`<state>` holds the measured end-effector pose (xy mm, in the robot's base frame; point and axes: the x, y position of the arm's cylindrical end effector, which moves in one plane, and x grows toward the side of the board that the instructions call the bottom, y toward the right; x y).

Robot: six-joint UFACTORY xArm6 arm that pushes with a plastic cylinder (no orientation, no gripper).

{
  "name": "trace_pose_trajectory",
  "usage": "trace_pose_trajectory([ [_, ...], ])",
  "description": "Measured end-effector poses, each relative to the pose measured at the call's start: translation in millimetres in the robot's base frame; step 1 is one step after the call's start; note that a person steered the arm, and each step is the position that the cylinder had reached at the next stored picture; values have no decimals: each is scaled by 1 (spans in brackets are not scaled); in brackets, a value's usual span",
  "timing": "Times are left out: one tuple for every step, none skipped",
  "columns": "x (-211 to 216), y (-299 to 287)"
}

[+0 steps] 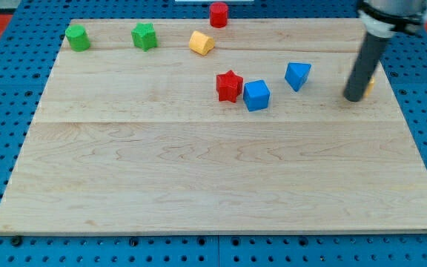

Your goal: Move the yellow hexagon diagonal to the red circle

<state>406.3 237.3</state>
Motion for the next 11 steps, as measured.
trace_pose_trajectory([
  [16,2],
  [-10,4],
  [-53,0],
  [-93,-3],
  [-26,9],
  [-43,62],
  [-89,67],
  [-124,13],
  [-121,-22],
  [-106,-15],
  [-124,-48],
])
